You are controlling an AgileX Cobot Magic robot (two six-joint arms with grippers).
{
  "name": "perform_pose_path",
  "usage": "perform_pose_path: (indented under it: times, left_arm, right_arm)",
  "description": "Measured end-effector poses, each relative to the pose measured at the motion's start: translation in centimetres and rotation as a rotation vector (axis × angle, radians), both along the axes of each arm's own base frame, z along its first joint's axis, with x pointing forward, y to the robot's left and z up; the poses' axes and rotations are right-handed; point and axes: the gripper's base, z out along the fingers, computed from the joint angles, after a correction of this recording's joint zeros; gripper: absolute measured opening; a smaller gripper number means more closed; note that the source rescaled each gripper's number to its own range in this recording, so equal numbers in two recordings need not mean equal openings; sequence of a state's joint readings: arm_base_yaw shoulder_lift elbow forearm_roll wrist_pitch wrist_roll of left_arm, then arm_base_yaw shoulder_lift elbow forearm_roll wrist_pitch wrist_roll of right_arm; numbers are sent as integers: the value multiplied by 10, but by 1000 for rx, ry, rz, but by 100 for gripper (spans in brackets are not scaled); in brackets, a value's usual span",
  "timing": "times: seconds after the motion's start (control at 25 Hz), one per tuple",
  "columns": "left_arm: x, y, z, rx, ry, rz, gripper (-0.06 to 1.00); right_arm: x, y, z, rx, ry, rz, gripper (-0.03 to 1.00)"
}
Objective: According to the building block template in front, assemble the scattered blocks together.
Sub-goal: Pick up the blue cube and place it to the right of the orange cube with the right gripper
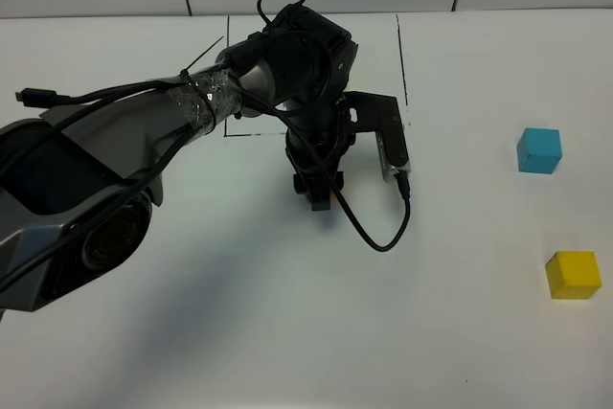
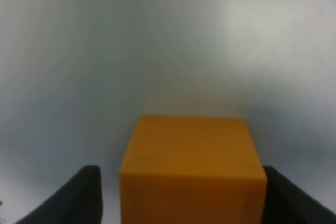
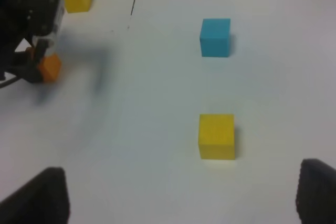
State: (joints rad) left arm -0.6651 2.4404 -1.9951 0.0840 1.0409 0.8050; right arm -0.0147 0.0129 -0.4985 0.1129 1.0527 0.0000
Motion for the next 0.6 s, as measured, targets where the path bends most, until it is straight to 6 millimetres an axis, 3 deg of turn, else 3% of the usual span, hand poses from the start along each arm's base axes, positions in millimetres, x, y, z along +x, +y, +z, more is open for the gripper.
perform_pose_path:
  times: [0.24,0.6]
  left_arm:
    - [0,0,11,-12,-16,0,72]
    - [-7,5,94,-133,-144,82,79]
  right_arm:
    - [0,0,0,1,0,0,77]
    - [0,0,0,1,0,0,77]
